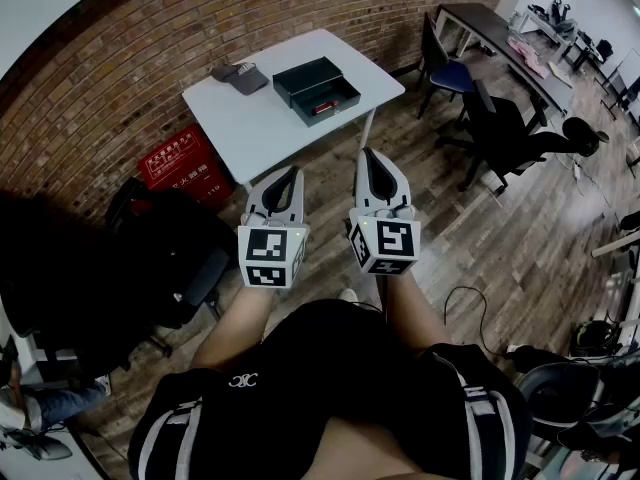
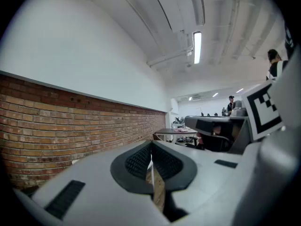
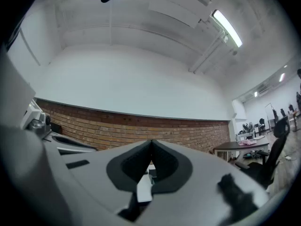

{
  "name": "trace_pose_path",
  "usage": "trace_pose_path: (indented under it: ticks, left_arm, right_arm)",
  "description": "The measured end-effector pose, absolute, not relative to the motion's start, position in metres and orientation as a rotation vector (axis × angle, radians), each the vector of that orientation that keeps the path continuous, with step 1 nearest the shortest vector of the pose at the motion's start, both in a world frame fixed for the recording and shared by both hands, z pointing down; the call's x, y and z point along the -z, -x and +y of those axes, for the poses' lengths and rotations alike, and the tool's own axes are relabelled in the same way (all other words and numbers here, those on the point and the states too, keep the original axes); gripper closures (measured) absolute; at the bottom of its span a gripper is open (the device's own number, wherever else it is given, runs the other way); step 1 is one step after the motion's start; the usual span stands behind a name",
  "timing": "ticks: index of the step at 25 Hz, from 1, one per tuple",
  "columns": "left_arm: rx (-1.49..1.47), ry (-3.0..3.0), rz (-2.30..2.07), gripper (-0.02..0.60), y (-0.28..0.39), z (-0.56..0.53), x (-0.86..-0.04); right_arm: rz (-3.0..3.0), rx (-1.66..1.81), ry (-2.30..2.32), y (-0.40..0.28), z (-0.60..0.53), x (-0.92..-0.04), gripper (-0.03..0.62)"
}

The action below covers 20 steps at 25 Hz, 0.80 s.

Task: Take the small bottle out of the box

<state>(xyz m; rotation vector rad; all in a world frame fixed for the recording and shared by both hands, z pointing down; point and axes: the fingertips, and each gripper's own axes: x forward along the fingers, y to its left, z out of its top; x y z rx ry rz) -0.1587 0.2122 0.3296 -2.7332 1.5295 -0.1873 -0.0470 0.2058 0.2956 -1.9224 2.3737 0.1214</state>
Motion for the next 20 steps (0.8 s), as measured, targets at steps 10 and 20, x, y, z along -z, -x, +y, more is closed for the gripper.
trace_pose_path:
  ticks: [10, 20]
  left_arm:
    - [0.211, 2.743, 1.563, 0.568, 0.142, 0.19, -0.344]
    - [0.271, 2.736, 1.574, 0.568, 0.106, 0.164, -0.348]
  right_arm:
    - [2.374, -0.143, 1.913, 0.025, 0.187, -0.311, 0.563]
    - [2.377, -0.1, 1.863, -0.009, 0.162, -0.314, 0.563]
